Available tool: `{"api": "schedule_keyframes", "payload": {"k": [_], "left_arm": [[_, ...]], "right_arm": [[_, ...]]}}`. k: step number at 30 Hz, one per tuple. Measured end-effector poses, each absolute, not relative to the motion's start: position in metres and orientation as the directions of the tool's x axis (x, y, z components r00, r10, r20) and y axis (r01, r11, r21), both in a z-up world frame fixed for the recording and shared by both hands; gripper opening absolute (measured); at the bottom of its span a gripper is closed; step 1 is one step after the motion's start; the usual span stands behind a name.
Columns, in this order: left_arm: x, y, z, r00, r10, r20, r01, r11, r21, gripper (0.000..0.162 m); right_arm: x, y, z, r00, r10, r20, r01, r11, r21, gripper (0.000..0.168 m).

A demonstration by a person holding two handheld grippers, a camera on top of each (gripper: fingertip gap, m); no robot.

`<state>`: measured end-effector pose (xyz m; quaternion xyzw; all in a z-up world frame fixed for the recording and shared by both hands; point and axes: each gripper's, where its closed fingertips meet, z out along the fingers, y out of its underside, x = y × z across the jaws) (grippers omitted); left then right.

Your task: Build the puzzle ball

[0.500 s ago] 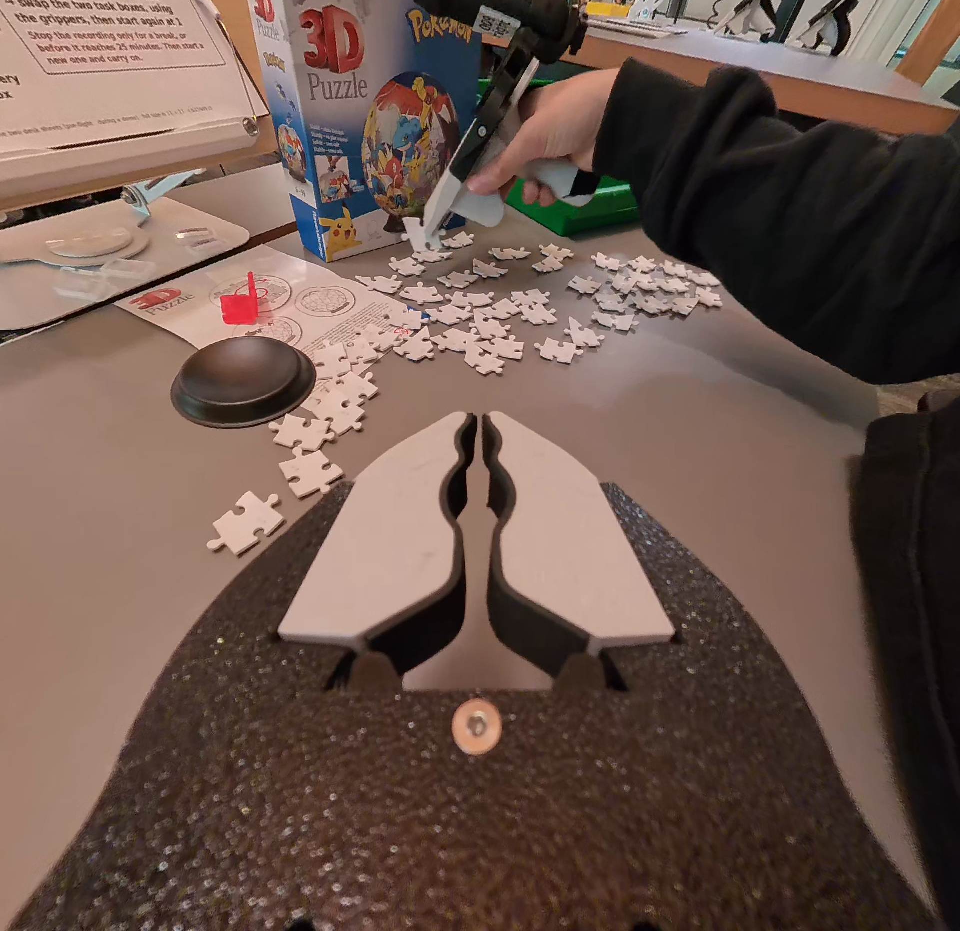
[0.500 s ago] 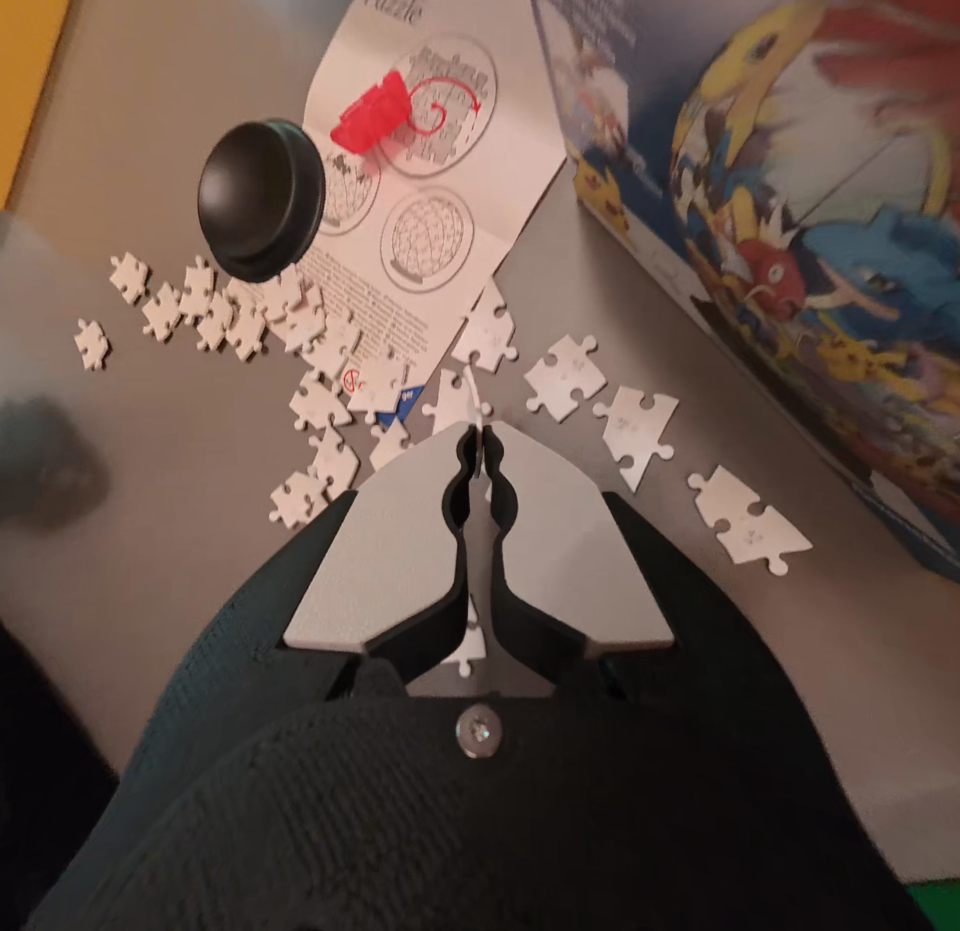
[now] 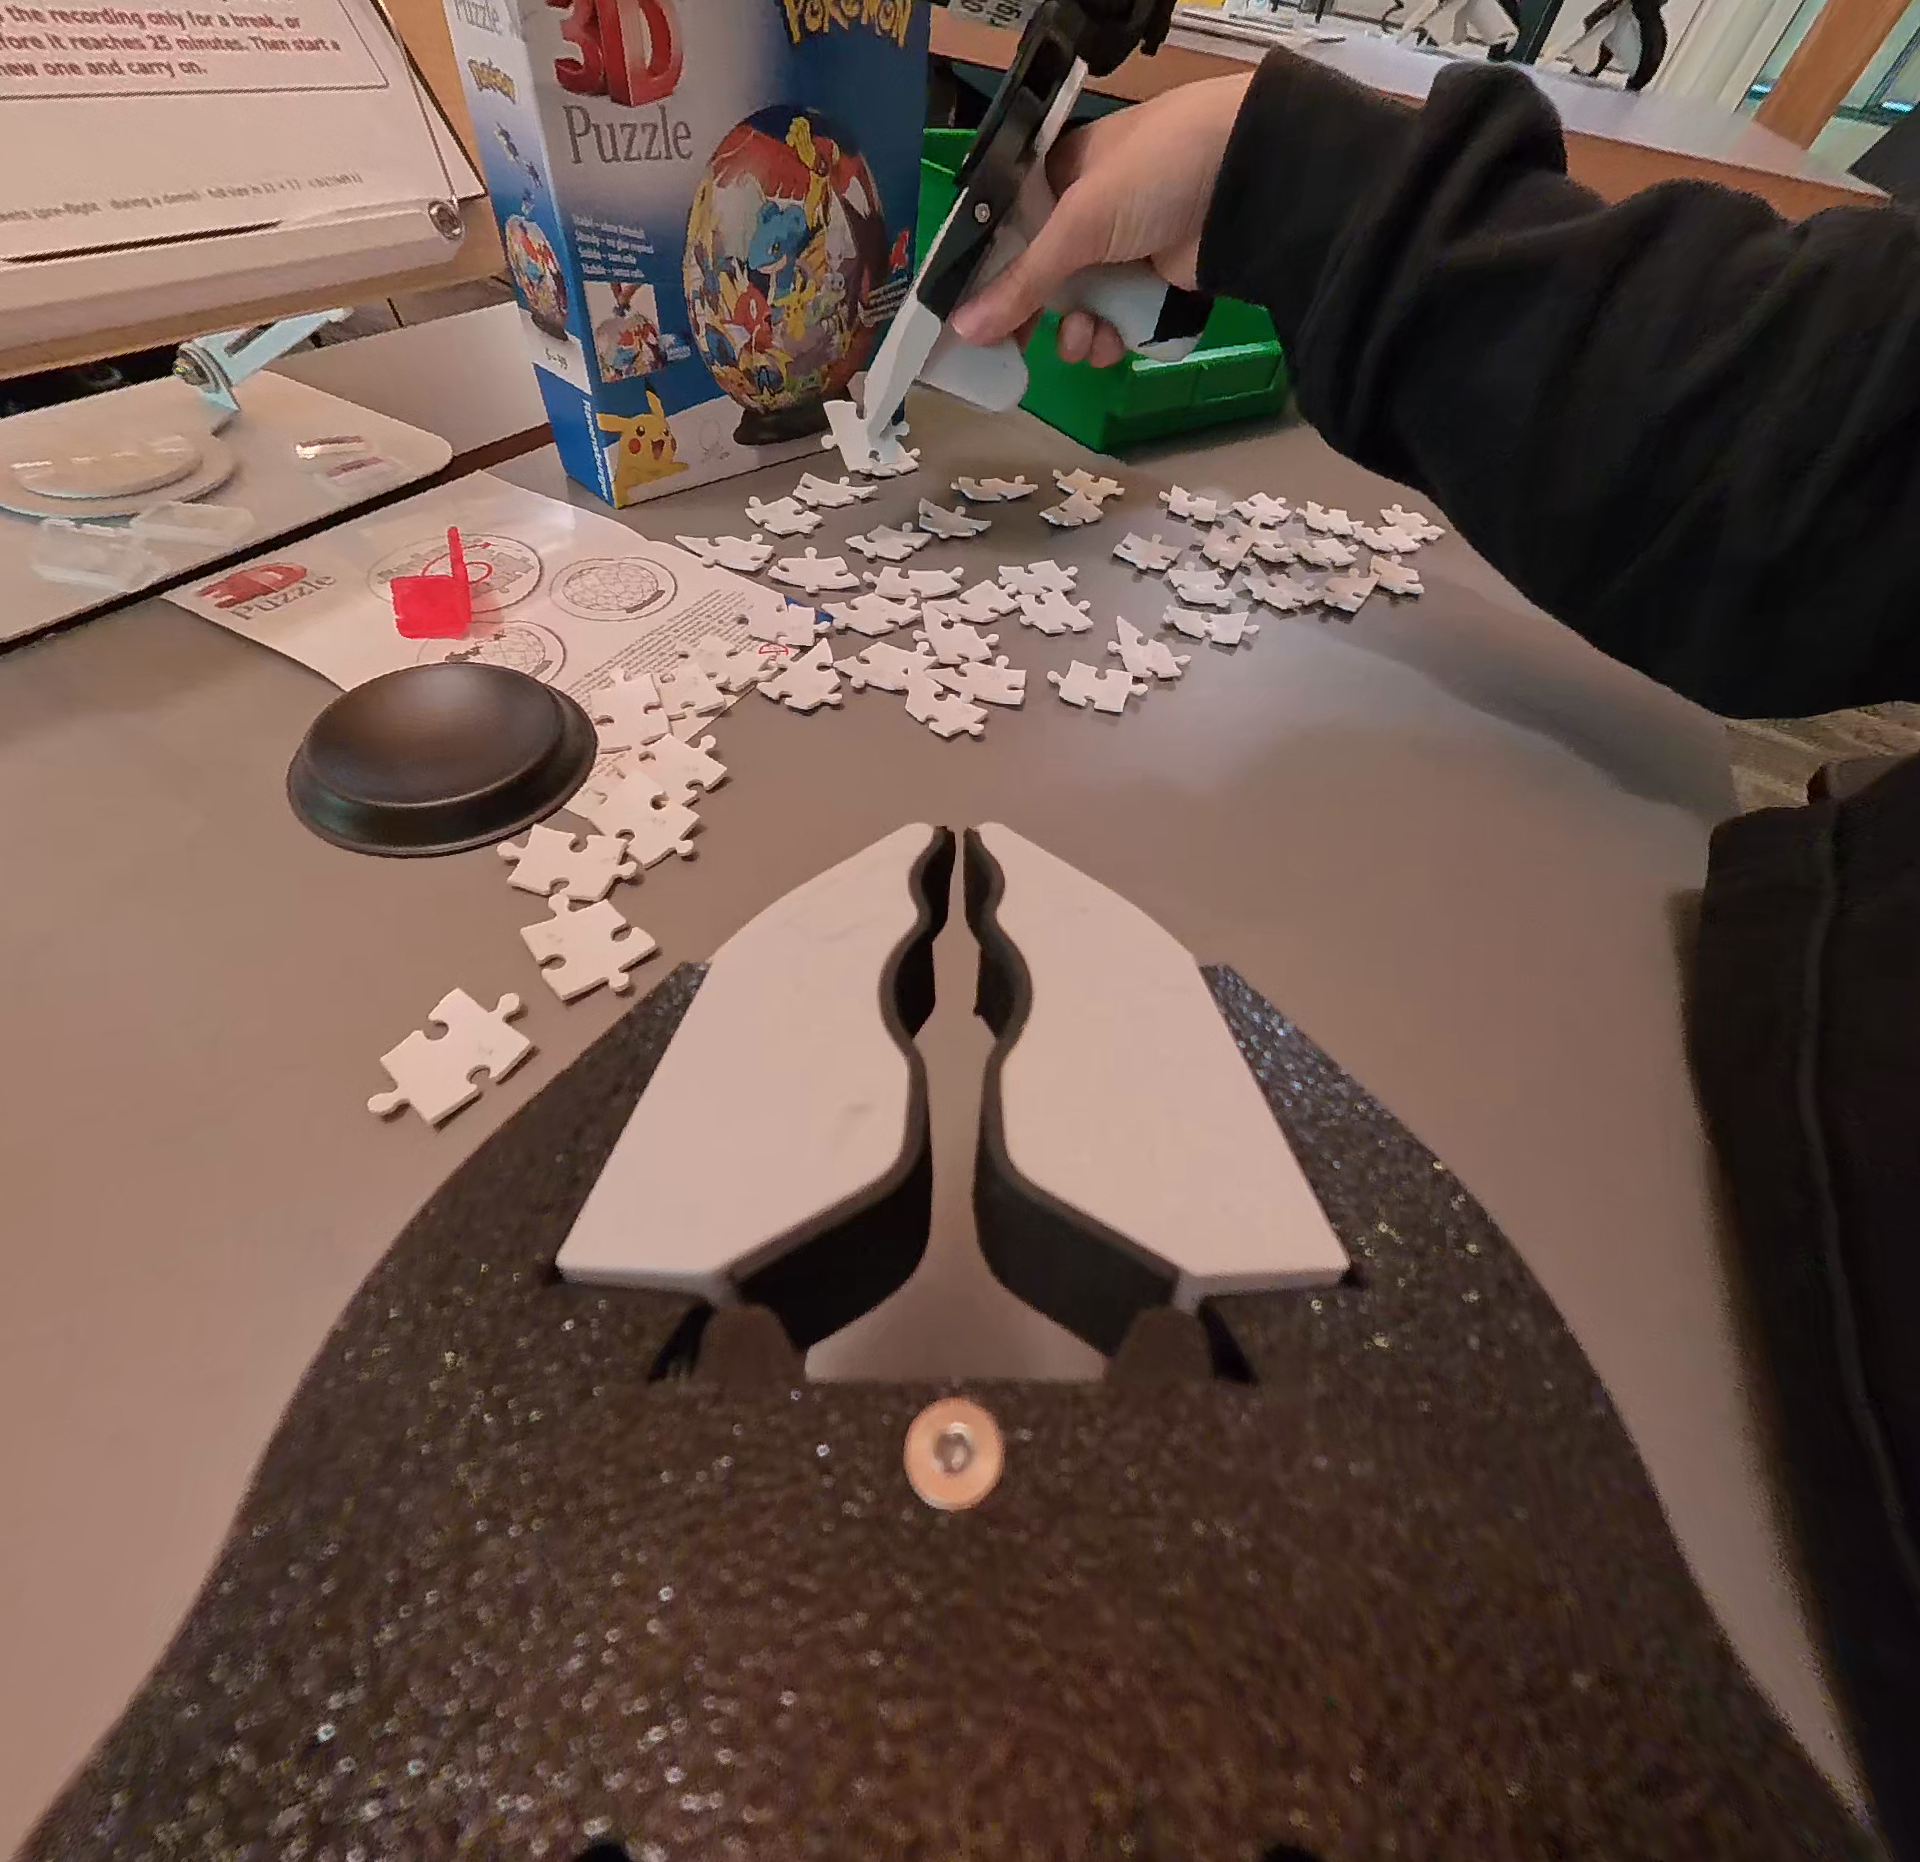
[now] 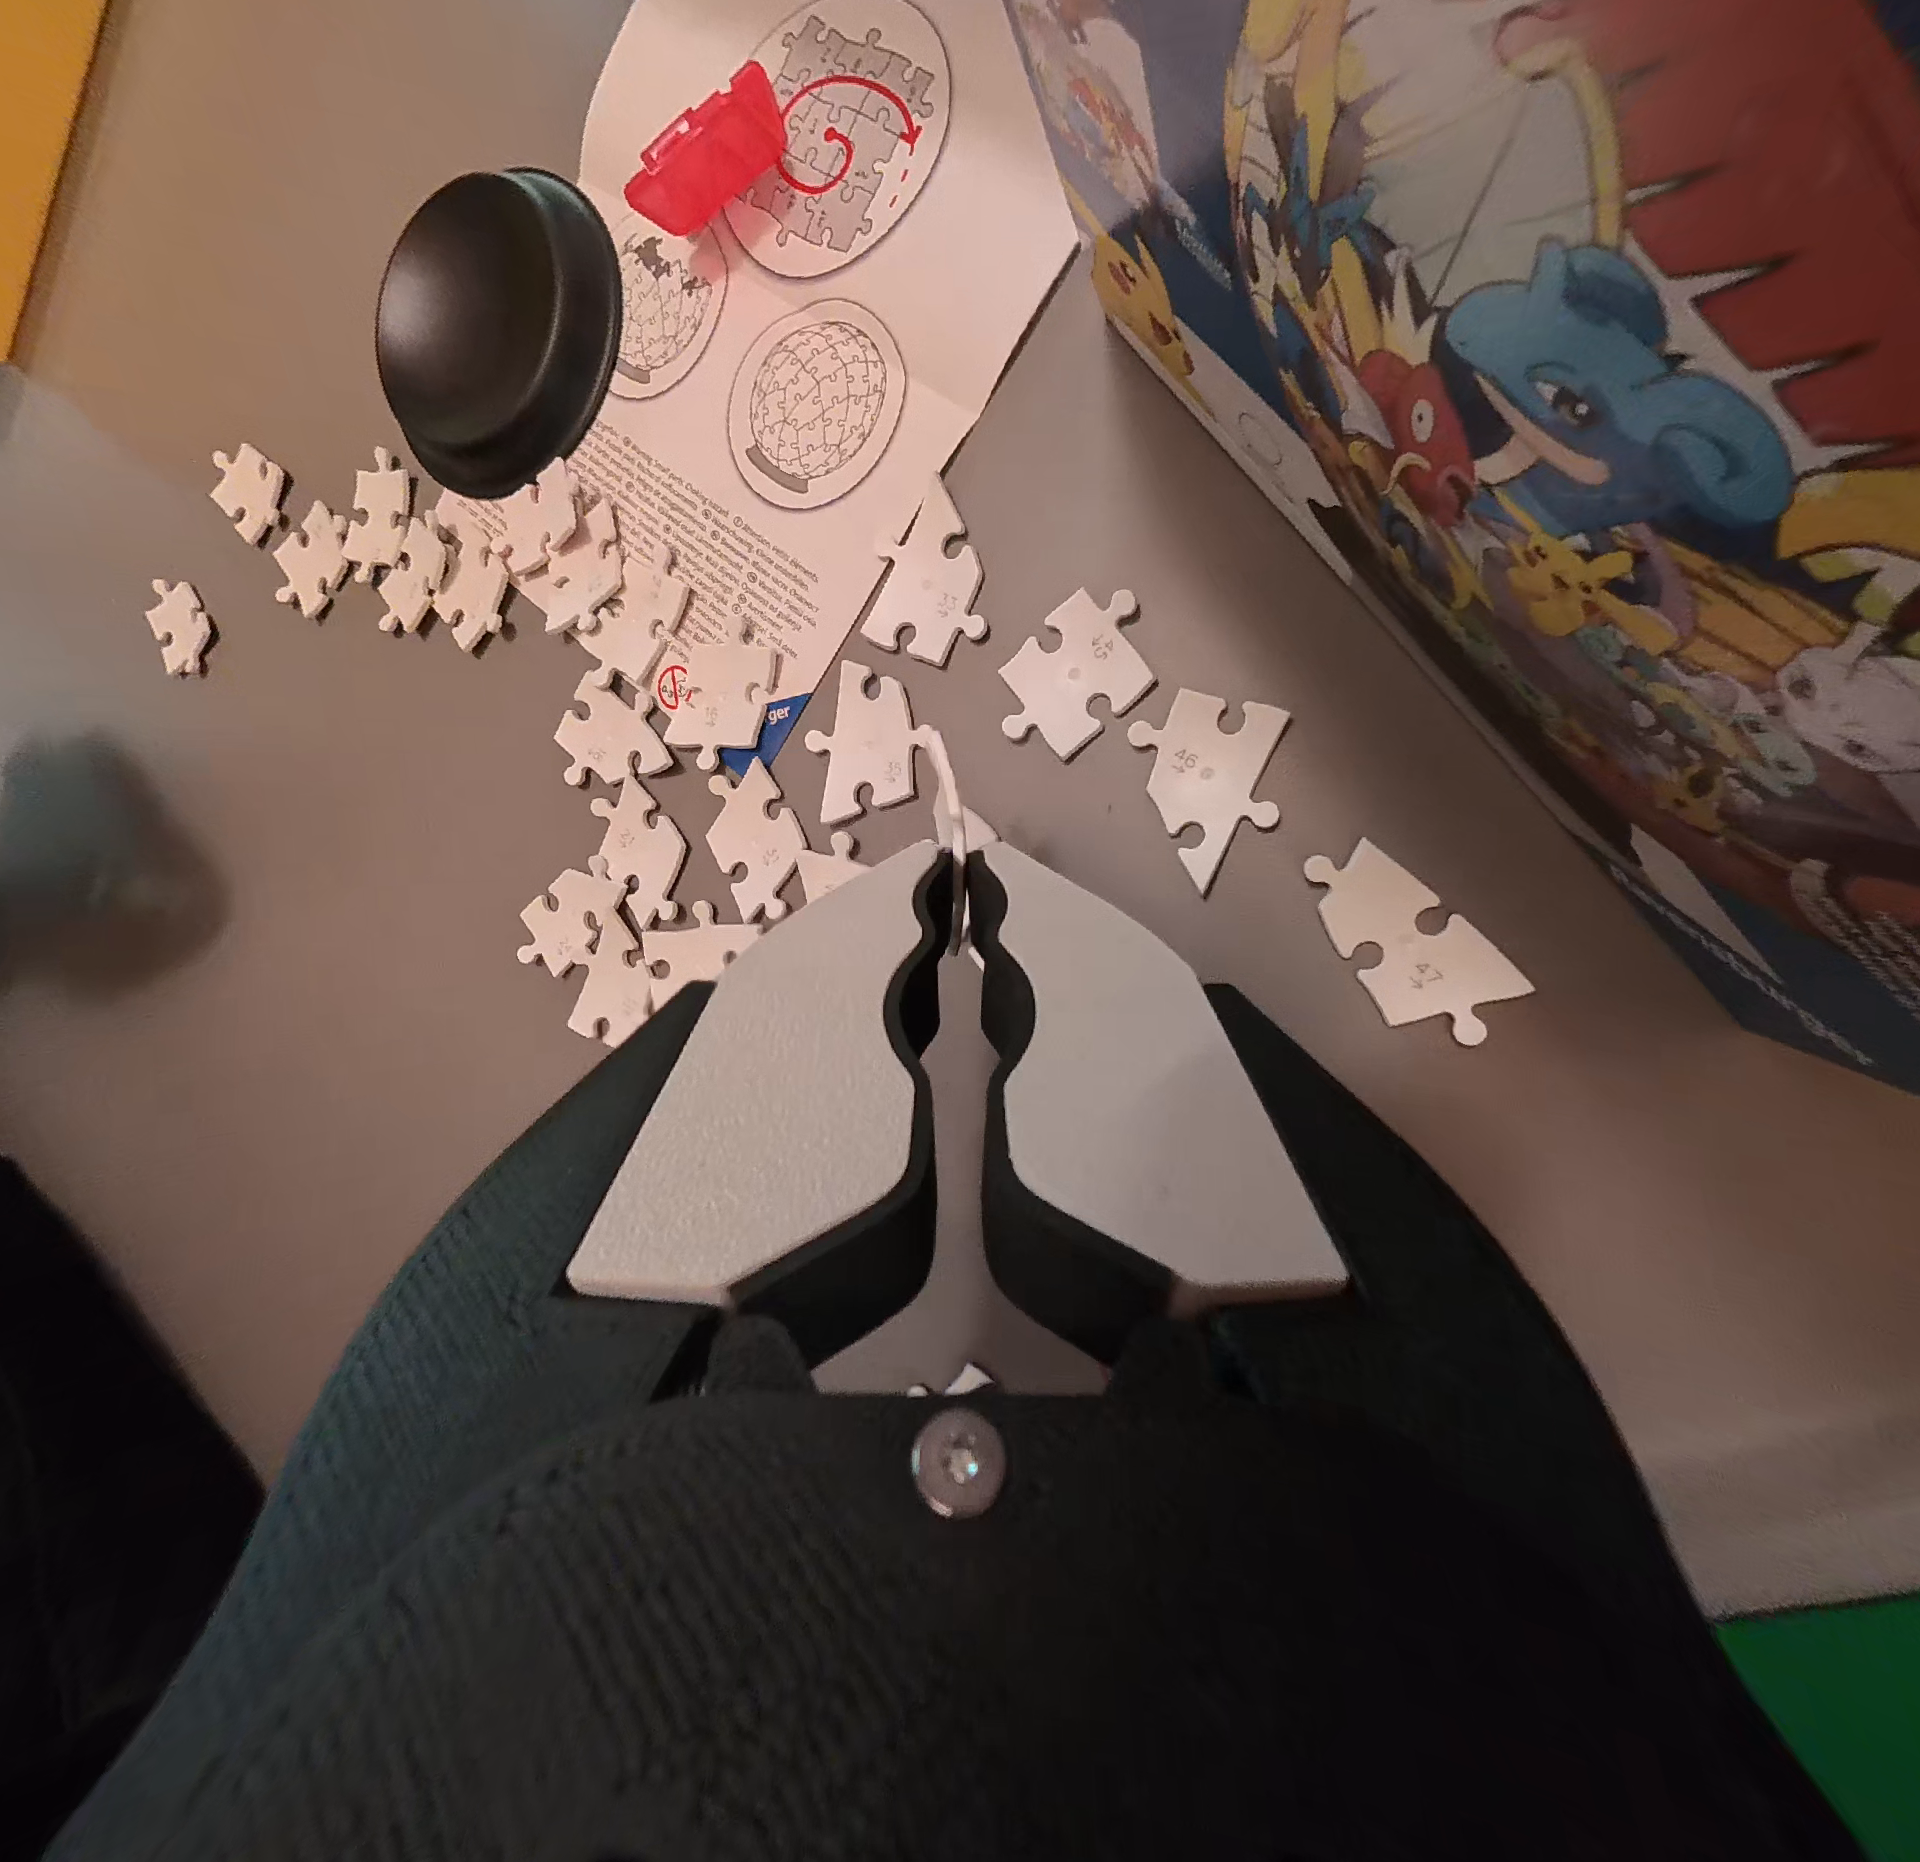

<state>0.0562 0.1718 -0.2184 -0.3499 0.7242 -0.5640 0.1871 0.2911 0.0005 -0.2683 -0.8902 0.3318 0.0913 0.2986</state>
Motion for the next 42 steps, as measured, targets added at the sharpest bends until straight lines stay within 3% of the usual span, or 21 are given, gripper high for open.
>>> {"api": "schedule_keyframes", "payload": {"k": [6,11,19,27,42], "left_arm": [[0.056,0.171,-0.216,-0.686,-0.717,0.123,-0.295,0.119,-0.948,0.002],[0.055,0.173,-0.219,-0.681,-0.722,0.123,-0.302,0.124,-0.945,0.003],[0.058,0.165,-0.221,-0.699,-0.702,0.139,-0.307,0.118,-0.945,0.003],[0.056,0.16,-0.224,-0.711,-0.692,0.125,-0.315,0.154,-0.937,0.004],[0.056,0.158,-0.224,-0.714,-0.69,0.119,-0.32,0.17,-0.932,0.006]], "right_arm": [[0.271,-0.007,-0.252,0.792,-0.484,-0.373,-0.611,-0.61,-0.505,0.003],[0.236,-0.044,-0.238,0.814,-0.448,-0.369,-0.579,-0.668,-0.467,0.003],[0.211,-0.11,-0.246,0.777,-0.491,-0.393,-0.62,-0.701,-0.351,0.003],[0.226,-0.138,-0.251,0.763,-0.567,-0.31,-0.646,-0.674,-0.358,0.003],[0.219,-0.149,-0.262,0.763,-0.561,-0.321,-0.646,-0.687,-0.333,0.003]]}}
